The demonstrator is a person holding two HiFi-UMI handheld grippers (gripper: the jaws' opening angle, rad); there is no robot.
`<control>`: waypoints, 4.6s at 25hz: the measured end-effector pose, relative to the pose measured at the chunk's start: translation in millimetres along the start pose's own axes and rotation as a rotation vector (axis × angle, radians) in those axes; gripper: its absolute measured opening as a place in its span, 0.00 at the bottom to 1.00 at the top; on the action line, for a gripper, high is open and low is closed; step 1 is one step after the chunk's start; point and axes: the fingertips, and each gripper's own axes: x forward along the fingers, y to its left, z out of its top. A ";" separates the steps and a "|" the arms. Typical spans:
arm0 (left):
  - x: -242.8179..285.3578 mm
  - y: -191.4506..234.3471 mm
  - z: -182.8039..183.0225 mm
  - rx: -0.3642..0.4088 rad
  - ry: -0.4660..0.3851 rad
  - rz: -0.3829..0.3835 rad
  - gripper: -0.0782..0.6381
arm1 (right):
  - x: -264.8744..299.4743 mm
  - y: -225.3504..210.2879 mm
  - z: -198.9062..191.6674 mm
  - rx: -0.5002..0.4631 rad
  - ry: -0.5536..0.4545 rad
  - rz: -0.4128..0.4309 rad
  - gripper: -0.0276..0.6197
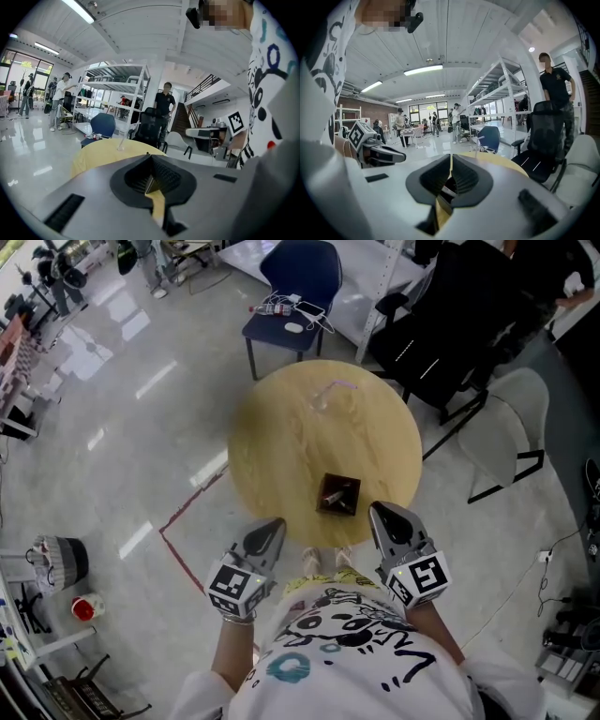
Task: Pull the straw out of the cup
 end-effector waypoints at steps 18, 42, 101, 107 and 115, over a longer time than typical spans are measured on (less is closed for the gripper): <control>48.3 20.7 16.1 -0.020 0.002 0.132 0.13 | 30.8 -64.6 6.6 -0.030 0.018 0.078 0.09; 92.2 43.7 48.1 -0.085 -0.040 0.269 0.13 | 119.3 -94.8 12.7 -0.035 0.036 0.272 0.09; 152.7 117.2 30.3 -0.211 0.011 0.179 0.13 | 292.2 -142.1 27.1 -0.121 -0.061 0.152 0.11; 150.8 118.6 37.1 -0.201 -0.007 0.174 0.13 | 283.3 -139.4 39.6 -0.142 -0.084 0.148 0.11; 144.2 116.4 39.0 -0.195 -0.018 0.169 0.13 | 270.5 -144.0 56.6 -0.150 -0.128 0.126 0.11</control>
